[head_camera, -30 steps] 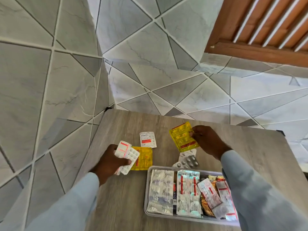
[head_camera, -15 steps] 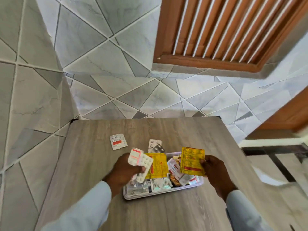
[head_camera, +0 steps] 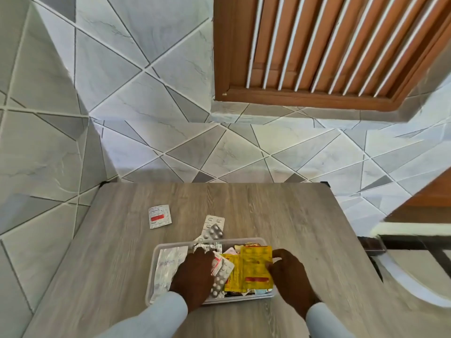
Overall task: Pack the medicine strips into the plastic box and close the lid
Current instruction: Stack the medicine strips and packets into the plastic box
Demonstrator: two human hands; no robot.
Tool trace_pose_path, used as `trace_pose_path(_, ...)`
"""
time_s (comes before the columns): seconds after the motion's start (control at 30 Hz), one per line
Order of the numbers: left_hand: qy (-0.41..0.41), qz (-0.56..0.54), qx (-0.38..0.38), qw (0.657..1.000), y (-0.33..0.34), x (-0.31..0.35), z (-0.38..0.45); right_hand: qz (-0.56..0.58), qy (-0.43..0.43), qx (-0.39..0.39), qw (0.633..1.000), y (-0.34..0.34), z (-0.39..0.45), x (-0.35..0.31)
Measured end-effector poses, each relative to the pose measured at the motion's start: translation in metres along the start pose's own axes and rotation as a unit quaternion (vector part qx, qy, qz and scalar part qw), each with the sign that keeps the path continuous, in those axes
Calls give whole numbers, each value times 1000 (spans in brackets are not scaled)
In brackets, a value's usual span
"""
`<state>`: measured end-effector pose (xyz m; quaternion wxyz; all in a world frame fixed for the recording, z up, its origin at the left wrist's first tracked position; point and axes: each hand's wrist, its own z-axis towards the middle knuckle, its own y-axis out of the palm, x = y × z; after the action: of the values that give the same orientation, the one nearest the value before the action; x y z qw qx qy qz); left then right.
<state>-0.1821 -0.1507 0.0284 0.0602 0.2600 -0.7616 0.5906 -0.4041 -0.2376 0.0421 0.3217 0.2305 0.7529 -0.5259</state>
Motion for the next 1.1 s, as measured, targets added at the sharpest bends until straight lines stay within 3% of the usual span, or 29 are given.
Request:
trace_pose_path(0.07, -6, 11, 6, 1000, 1, 1, -1, -31, -5, -19, 999, 9, 3, 3)
trace_pose_path(0.2, -63, -37, 35, 997, -1, 2, -2, -207, -90, -33, 974, 23, 0, 5)
trace_pose_path(0.3, -108, -36, 30, 993, -4, -1, 0, -266, -142, 2, 954, 30, -5, 2)
trace_pose_path(0.4, -94, 5, 21, 995, -3, 3, -2, -282, -217, 19, 934, 39, -7, 13)
trace_pose_path(0.63, -64, 94, 45, 993, 8, 23, -10, -354, -218, -30, 909, 35, -9, 6)
trace_pose_path(0.73, -116, 73, 80, 987, 8, 31, -4, -374, -212, -45, 902, 34, -4, 0)
trace_pose_path(0.87, -168, 63, 54, 982, 6, 25, 3, -376, -210, -33, 902, 34, 2, 0)
trace_pose_path(1.0, -136, 82, 86, 984, -2, 18, -2, -359, -242, -7, 902, 34, 4, 0)
trace_pose_path(1.1, -44, 117, 79, 989, -1, 6, -8, -356, -273, -16, 893, 39, 4, 2)
